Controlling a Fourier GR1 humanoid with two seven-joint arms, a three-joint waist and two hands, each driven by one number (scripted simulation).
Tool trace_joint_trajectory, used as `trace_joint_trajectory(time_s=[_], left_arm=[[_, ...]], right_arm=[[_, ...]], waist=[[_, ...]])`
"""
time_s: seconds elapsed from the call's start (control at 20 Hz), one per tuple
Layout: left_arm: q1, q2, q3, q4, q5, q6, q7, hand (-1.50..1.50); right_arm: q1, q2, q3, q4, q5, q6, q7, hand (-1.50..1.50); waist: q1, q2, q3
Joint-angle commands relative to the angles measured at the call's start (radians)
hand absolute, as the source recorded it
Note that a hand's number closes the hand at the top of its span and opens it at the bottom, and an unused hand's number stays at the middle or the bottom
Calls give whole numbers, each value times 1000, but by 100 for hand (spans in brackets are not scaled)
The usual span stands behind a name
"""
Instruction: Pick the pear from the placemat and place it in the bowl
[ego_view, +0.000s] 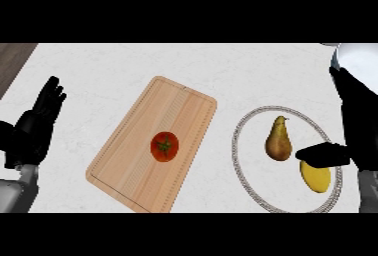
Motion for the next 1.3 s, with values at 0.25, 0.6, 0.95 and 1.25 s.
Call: trace_joint_trajectory(time_s=[0.25,0.6,0.95,1.25], left_arm=[[-12,-5,11,-35,-20,12,42,0],[9,0,40,5,-14,-27,3,0],[53,-46,6,-43,-62,8,12,0],[-37,-51,47,28,-68,-26,42,0]], right_arm=[[-162,43,-35,287,-210,255,89,-150],[-210,105,10,452,-277,332,141,-150],[-201,118,67,504,-244,350,139,-150],[-244,157,123,526,-76,302,95,-150]], waist=[[-4,-1,2],[-4,-1,2],[-16,-6,3],[-24,-3,3]])
